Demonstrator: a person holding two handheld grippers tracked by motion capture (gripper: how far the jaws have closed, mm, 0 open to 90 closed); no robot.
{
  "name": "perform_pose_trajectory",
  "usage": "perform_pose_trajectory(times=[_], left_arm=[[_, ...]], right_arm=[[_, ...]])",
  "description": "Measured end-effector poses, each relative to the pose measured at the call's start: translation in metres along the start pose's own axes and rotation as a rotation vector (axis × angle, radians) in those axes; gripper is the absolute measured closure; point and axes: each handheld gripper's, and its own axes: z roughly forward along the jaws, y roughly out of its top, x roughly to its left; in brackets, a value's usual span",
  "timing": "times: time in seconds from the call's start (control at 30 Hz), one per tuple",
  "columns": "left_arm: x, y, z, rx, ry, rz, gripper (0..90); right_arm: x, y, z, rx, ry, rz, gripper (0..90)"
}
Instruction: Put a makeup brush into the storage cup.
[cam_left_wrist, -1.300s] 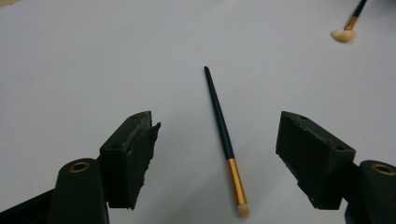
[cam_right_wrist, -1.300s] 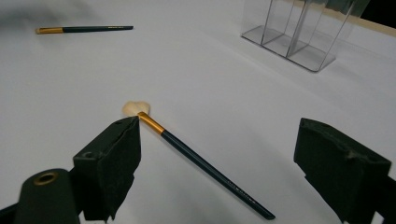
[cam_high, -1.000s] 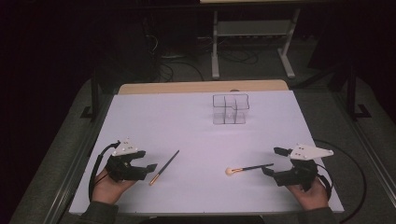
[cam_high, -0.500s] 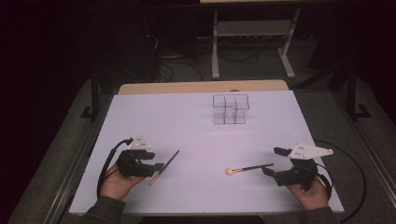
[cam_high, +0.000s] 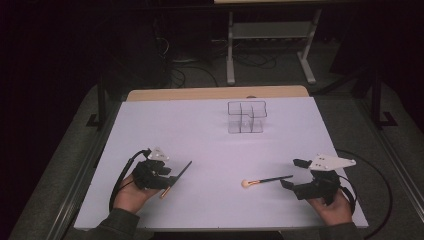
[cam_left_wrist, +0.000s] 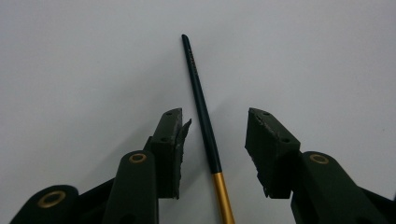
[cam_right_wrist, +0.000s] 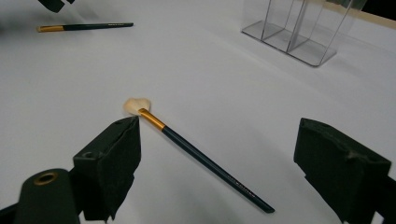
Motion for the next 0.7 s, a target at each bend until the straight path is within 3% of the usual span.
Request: perform_pose_trajectory(times=[0.07, 0.13, 0.17, 0.4, 0.53, 0.6, 0.7], left_arm=[[0.000, 0.000, 0.002, 0.004, -0.006, -0.021, 57.1], [0.001, 0.000, 0.004, 0.018, -0.009, -0.008, 57.9], [0.000, -0.001, 0.005, 0.025, -0.012, -0.028, 58.5], [0.003, 0.000, 0.012, 0.070, -0.004, -0.046, 61.8], [0.004, -0.001, 0.014, 0.092, -0.005, -0.047, 63.5], [0.005, -0.001, 0.015, 0.101, -0.007, -0.026, 65.4], [0.004, -0.002, 0.017, 0.101, -0.010, -0.036, 66.7]], right_arm=[[0.000, 0.000, 0.000, 0.005, 0.002, 0.004, 13.8], [0.001, 0.000, 0.000, 0.006, 0.003, 0.002, 13.9], [0.001, 0.000, 0.000, 0.006, 0.005, 0.001, 13.8], [0.001, 0.000, 0.001, 0.007, 0.002, -0.003, 13.8], [0.001, 0.000, 0.001, 0.006, 0.001, -0.005, 13.9], [0.001, 0.000, 0.001, 0.006, 0.001, -0.011, 13.9], [0.002, 0.001, 0.000, 0.002, 0.001, -0.008, 13.9]])
